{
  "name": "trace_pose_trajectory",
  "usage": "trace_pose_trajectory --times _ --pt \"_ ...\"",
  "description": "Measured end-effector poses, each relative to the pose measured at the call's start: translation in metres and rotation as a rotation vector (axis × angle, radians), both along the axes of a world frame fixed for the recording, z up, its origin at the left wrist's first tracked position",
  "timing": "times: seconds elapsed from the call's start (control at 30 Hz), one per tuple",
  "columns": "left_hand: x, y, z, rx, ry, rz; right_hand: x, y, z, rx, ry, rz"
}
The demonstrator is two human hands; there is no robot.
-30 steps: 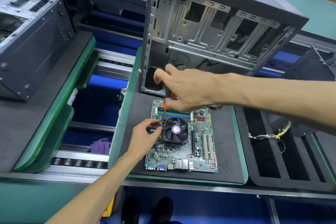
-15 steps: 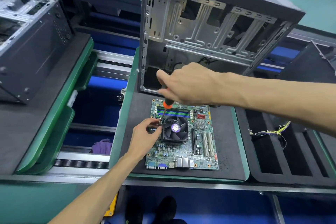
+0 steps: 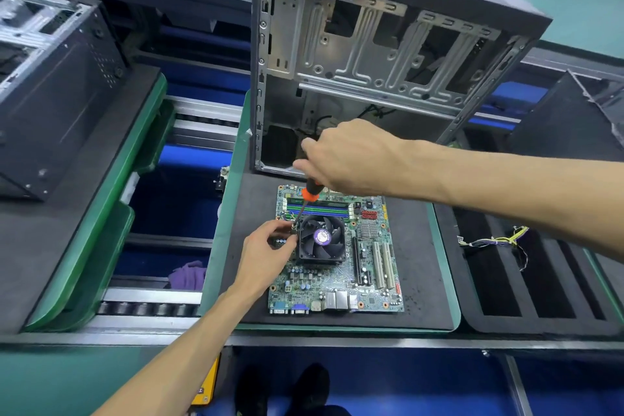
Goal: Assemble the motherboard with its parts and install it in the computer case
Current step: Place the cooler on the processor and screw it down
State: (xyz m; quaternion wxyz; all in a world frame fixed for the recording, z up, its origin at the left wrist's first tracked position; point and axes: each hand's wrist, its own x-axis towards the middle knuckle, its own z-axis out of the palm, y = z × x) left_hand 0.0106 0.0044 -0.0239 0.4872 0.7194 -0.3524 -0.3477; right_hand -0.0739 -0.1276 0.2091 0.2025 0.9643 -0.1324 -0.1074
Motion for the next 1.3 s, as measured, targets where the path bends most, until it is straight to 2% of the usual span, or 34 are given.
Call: trace_pose_trajectory --times 0.13,0.2,0.27,0.33,0.43,0.5,0.6,0.7,0.77,0.83,0.97,1.03,1.2,1.3 --pt "0.0 -0.001 -0.001 -0.001 -0.01 0.014 -0.006 -0.003 0.007 0.366 0.05 0.065" --pt "0.0 -0.001 -0.001 -0.004 -0.009 0.017 -0.004 -0.003 0.011 0.467 0.109 0.16" --pt "0.0 -0.001 -0.001 -0.004 -0.008 0.018 -0.001 -0.003 0.013 0.459 0.135 0.209" --pt "0.001 -0.001 -0.001 -0.002 -0.008 0.012 0.002 -0.003 0.01 0.363 0.137 0.173" --pt "0.001 -0.001 0.0 -0.006 -0.004 0.006 0.004 0.001 0.003 0.161 0.05 -0.012" --pt "0.001 -0.002 0.0 -0.008 0.002 0.004 0.004 0.0 0.0 0.122 0.011 -0.103" --pt "0.002 -0.002 -0.001 -0.005 -0.007 -0.002 0.003 0.0 0.002 0.363 0.012 -0.067" --pt "0.002 -0.001 -0.002 -0.002 -0.006 -0.002 0.005 0.004 0.008 0.569 0.112 0.107" --pt "0.002 0.0 -0.002 -0.002 0.0 -0.001 0.007 0.007 0.009 0.549 0.145 0.194" --pt "0.002 0.001 -0.002 -0.002 -0.006 -0.004 0.009 0.008 0.006 0.428 0.116 0.192" --pt "0.003 0.001 0.001 0.002 0.013 -0.019 0.006 0.006 -0.001 0.079 -0.075 -0.096" --pt "0.003 0.001 0.002 -0.002 0.006 -0.019 0.0 0.001 -0.002 0.06 -0.069 -0.139" --pt "0.003 -0.002 -0.001 -0.002 -0.021 -0.022 -0.001 0.001 0.004 0.539 0.055 0.107" --pt "0.004 0.0 -0.002 -0.004 -0.023 -0.029 0.004 0.0 0.008 0.562 0.106 0.227"
